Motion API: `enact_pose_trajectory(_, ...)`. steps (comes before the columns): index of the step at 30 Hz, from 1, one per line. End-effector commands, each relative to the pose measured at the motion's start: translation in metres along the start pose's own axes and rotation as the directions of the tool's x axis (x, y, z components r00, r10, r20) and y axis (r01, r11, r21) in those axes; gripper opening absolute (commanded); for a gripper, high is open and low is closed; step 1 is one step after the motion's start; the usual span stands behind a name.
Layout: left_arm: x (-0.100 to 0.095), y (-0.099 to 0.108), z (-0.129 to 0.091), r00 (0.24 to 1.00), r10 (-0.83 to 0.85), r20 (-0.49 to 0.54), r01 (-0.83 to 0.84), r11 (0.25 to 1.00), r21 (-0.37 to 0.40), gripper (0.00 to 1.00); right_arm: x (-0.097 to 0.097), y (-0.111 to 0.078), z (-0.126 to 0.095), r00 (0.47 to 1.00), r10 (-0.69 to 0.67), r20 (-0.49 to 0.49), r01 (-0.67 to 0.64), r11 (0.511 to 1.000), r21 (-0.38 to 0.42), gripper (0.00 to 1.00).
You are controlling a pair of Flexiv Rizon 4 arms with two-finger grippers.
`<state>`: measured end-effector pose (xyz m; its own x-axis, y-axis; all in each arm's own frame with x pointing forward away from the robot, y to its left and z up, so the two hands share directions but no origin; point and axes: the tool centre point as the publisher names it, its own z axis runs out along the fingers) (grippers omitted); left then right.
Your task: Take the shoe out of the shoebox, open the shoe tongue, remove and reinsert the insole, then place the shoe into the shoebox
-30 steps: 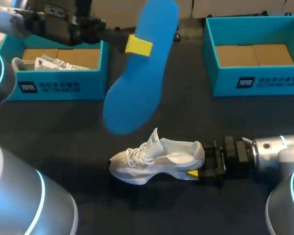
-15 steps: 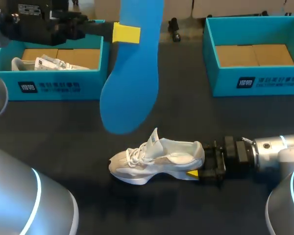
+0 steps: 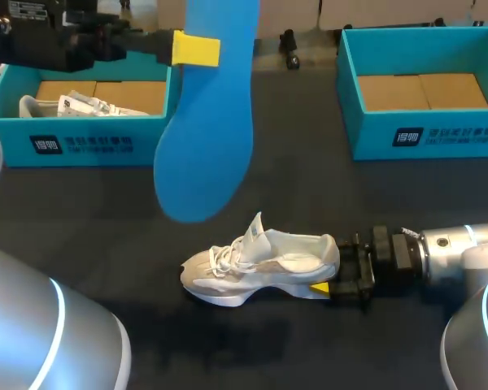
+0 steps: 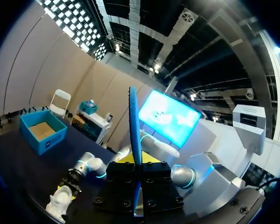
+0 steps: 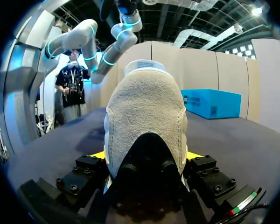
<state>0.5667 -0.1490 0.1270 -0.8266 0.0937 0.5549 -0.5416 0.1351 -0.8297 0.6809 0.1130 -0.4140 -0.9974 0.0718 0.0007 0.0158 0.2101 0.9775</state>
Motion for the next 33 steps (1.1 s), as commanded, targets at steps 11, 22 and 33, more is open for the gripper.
enact_pose_trajectory(11,0.002,-0.002,0.006,1.0,-0.006,0.013,0.006,1.0,0.022,0.0,0.001,0.002,0.0,1.0,0.0,0.0,0.0,1.0,0.005,0.0)
enact_pose_trajectory(22,0.002,-0.002,0.006,1.0,-0.006,0.013,0.006,1.0,0.022,0.0,0.004,0.011,-0.01,1.0,-0.013,-0.016,0.014,0.997,0.07,1.0)
enact_pose_trajectory(33,0.002,-0.002,0.006,1.0,-0.006,0.013,0.006,1.0,0.022,0.0,0.014,0.017,-0.034,1.0,0.018,0.003,-0.018,0.977,0.215,1.0)
